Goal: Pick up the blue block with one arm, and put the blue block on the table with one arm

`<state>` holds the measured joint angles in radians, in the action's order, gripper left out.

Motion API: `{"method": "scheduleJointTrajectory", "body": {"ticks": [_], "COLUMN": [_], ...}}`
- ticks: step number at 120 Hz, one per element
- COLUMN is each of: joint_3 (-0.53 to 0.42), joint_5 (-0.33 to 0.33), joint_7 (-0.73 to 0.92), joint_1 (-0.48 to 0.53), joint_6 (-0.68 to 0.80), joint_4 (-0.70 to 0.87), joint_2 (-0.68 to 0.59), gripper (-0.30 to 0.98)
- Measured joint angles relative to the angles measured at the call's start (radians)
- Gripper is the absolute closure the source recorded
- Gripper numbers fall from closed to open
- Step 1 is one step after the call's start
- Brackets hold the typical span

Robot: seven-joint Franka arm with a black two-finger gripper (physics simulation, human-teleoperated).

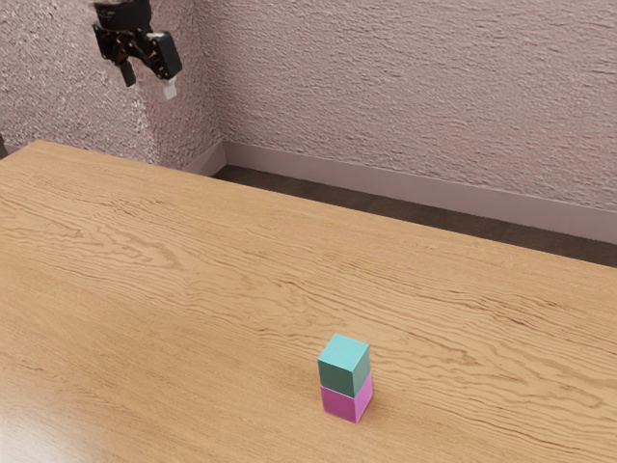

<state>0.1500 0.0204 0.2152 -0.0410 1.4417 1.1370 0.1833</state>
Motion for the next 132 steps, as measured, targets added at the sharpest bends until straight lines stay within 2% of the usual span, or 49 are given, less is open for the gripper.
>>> {"method": "scheduleJointTrajectory", "body": {"ticks": [18,33,42,60,82,96,114,132], "joint_3": [-0.009,-0.01,-0.016,-0.027,-0.027,-0.031,-0.031,-0.028], "joint_5": [-0.003,-0.007,-0.015,-0.049,-0.119,-0.171,-0.217,-0.205], "joint_7": [-0.002,-0.005,-0.02,-0.081,-0.158,-0.203,-0.26,-0.305], "joint_1": [-0.001,-0.068,-0.11,-0.194,-0.289,-0.309,-0.377,-0.467], "joint_6": [-0.006,0.093,0.149,0.253,0.381,0.427,0.479,0.511], "joint_4": [0.008,0.252,0.307,0.354,0.429,0.47,0.538,0.675], "joint_2": [-0.008,-0.1,-0.097,-0.014,0.033,0.072,0.073,-0.001], "gripper": [0.0,0.0,0.0,0.0,0.0,0.0,0.0,0.0]}}
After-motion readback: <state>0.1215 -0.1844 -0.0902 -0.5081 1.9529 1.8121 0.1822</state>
